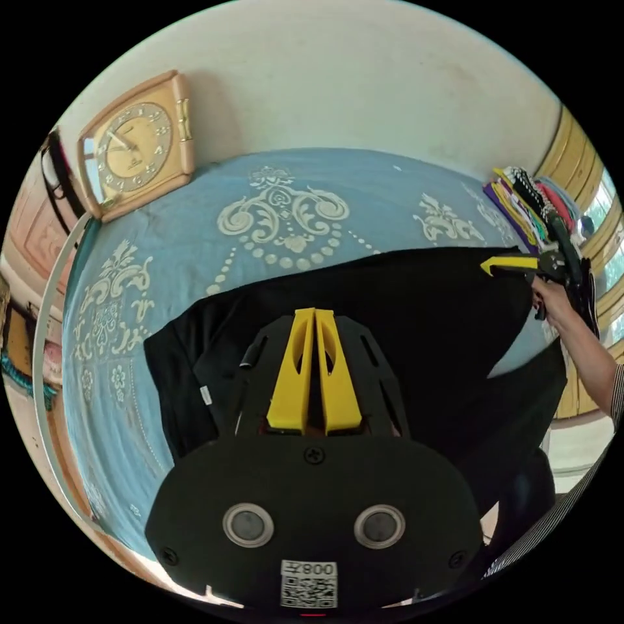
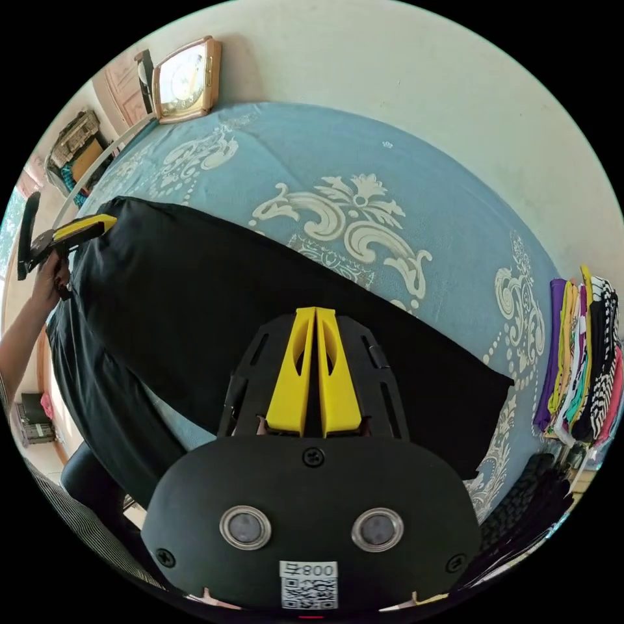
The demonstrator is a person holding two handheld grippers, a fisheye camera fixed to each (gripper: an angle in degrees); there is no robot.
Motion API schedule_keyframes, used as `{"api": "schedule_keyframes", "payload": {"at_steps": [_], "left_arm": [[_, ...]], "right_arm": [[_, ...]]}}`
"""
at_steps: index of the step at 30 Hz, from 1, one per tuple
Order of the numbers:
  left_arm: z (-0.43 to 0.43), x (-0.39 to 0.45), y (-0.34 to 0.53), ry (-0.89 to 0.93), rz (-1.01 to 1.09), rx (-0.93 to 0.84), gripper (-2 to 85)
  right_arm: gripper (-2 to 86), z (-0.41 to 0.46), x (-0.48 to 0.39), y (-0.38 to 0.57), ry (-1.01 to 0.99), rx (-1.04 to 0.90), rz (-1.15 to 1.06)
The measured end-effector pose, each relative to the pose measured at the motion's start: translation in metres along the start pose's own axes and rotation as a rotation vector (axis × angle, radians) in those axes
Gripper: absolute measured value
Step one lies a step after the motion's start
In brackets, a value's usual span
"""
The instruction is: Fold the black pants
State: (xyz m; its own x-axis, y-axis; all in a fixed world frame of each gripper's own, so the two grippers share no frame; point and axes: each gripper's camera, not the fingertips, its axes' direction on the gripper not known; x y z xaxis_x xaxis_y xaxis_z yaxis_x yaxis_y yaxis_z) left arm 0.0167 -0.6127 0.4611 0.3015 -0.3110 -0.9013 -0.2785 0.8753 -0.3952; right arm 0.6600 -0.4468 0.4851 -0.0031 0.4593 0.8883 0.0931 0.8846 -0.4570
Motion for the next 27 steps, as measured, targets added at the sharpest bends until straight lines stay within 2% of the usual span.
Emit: {"api": "schedule_keyframes", "payload": {"at_steps": [1,6,9,13,15,17,20,24,27], "left_arm": [[0.008,0.005,-0.006,-0.019,0.038,-0.022,0.1],[0.005,-0.004,-0.023,0.017,-0.064,-0.021,0.1],[-0.011,0.012,-0.015,0.017,-0.042,0.021,0.1],[-0.020,0.029,-0.013,0.105,0.025,0.078,0.1],[-0.009,0.032,-0.022,0.093,0.035,0.055,0.1],[0.020,0.028,-0.037,0.122,0.039,-0.052,0.1],[0.020,0.018,-0.040,0.158,-0.008,-0.029,0.1],[-0.012,0.019,-0.016,0.116,0.003,0.084,0.1],[-0.034,0.015,0.021,0.197,0.000,0.107,0.1]], "right_arm": [[-0.1,0.002,0.000,0.001,0.006,0.019,0.000],[0.0,0.015,0.011,-0.011,-0.051,-0.058,0.018],[0.1,0.006,0.020,-0.007,-0.068,-0.001,0.052],[0.1,0.006,0.036,0.001,-0.032,0.008,0.092],[0.0,0.019,0.056,0.001,-0.030,-0.040,0.153],[0.0,0.032,0.069,-0.001,-0.057,-0.072,0.183],[0.0,0.032,0.086,-0.007,-0.108,-0.057,0.232],[0.0,0.024,0.092,-0.003,-0.097,-0.021,0.229],[0.0,0.001,0.085,0.014,-0.113,0.053,0.203]]}}
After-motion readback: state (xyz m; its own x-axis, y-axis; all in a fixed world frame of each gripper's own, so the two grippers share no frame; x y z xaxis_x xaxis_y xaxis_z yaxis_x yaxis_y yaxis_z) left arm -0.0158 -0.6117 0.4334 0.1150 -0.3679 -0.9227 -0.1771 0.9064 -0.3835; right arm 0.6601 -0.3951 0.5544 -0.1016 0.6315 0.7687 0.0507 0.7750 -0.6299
